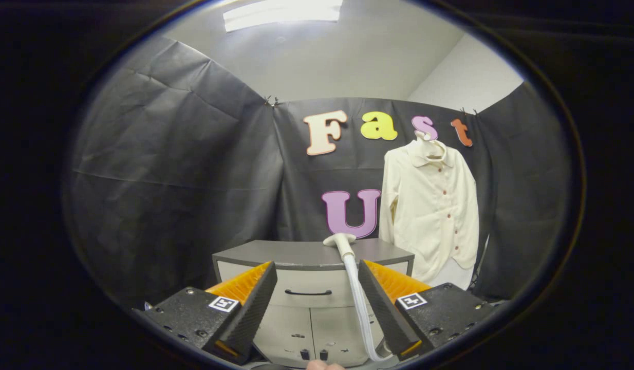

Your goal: Iron the clothes twice with a garment steamer, once on the left side and once on the right side.

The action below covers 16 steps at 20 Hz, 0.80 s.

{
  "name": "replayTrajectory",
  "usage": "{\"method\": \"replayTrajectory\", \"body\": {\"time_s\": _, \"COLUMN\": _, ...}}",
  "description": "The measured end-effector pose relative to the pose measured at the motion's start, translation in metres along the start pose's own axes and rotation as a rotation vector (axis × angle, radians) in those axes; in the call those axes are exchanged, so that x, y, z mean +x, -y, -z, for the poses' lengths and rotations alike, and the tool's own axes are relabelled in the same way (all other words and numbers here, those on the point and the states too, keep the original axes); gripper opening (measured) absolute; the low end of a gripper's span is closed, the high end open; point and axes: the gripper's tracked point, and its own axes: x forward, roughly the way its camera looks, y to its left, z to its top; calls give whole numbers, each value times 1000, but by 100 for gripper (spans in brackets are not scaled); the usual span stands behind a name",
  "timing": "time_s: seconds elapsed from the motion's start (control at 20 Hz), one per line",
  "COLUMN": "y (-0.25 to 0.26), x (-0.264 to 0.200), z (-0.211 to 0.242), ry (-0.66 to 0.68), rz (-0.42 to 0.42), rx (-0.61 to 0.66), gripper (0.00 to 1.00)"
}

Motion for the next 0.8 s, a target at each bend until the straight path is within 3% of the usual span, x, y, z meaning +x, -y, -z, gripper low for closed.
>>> {"method": "replayTrajectory", "body": {"time_s": 0.8, "y": 5, "x": 19, "z": 7, "ry": -19, "rz": 7, "rx": 5, "gripper": 97}}
